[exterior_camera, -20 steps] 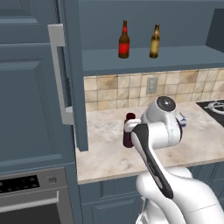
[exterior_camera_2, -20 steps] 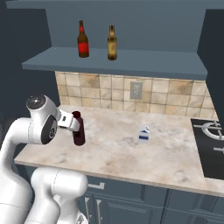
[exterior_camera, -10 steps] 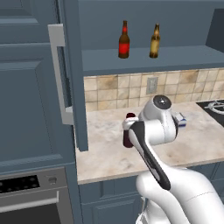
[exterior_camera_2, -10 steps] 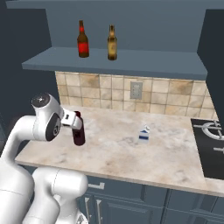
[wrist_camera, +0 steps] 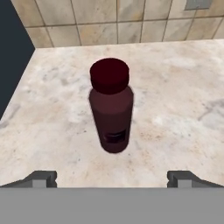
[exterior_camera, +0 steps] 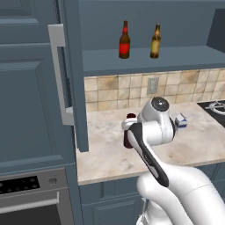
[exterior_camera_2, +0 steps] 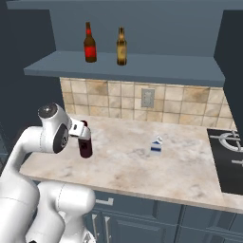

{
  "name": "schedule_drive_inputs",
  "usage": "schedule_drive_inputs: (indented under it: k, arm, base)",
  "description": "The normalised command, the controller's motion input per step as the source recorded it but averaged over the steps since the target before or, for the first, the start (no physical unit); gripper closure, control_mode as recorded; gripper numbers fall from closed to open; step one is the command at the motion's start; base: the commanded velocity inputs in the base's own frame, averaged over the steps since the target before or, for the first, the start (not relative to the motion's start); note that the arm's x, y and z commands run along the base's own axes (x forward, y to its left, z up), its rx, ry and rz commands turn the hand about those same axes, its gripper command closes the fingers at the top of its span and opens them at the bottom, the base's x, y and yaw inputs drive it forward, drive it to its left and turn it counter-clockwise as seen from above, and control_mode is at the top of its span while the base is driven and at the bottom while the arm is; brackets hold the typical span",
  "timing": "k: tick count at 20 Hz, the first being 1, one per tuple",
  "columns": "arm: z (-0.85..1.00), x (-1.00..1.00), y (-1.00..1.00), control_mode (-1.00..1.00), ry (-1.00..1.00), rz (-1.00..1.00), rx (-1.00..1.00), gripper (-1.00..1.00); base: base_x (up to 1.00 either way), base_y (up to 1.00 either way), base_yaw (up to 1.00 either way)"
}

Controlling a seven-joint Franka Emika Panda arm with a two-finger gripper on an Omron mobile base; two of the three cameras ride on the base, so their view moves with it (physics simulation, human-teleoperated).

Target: Sort all alcoholic drinks to one cabinet, and non-alcoholic drinks to the other.

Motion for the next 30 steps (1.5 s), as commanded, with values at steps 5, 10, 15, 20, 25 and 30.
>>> schedule_drive_inputs:
  k: [5, 10, 15, 20, 25, 30]
  arm:
    - [-0.18, 0.08, 0.0, -1.0, -0.07, 0.0, 0.0, -1.0]
    - [-0.17, 0.04, 0.0, -1.0, -0.06, 0.0, 0.0, -1.0]
    - [-0.13, 0.08, 0.0, -1.0, -0.03, 0.0, 0.0, -1.0]
    - [-0.07, 0.11, 0.0, -1.0, -0.02, 0.0, 0.0, -1.0]
    - [-0.01, 0.1, 0.0, -1.0, -0.01, 0.0, 0.0, -1.0]
    - [0.0, 0.09, 0.0, -1.0, 0.0, 0.0, 0.0, -1.0]
  base:
    - [0.0, 0.0, 0.0]
    - [0.0, 0.0, 0.0]
    - [0.0, 0.0, 0.0]
    - [0.0, 0.0, 0.0]
    - [0.0, 0.0, 0.0]
    - [0.0, 0.0, 0.0]
